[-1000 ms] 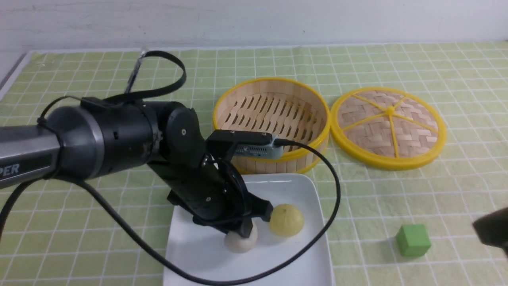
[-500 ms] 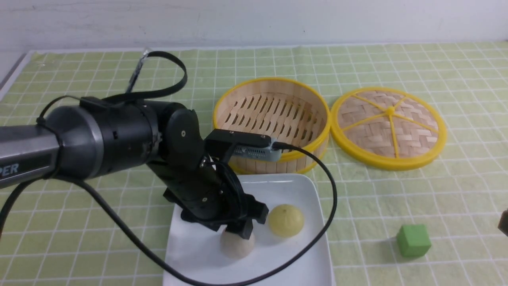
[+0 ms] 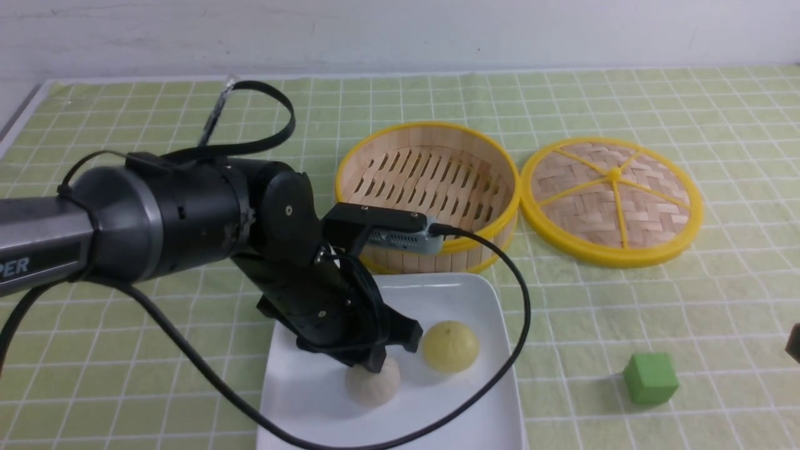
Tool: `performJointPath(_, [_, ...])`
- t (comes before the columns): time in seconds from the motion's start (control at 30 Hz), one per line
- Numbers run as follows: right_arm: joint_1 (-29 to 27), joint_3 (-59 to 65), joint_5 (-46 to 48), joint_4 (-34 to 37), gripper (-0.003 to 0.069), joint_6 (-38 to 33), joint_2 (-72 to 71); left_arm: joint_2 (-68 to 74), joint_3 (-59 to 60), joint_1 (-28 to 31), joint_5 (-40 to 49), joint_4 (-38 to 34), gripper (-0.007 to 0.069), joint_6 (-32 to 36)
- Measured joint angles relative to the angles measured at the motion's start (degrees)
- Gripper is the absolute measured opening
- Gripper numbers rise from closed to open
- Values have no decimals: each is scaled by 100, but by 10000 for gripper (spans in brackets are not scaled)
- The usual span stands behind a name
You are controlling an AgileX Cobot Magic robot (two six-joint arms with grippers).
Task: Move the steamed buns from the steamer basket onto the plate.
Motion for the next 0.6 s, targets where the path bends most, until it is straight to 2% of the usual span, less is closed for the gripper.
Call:
performJointPath(0.3, [-91,292,-30,-67,10,0,-378,0,0,0,0,28,233,0])
performJointPath(0.6, [-1947,1357,386,-347,13,0,-1574,0,0,0,-27,199,241,0])
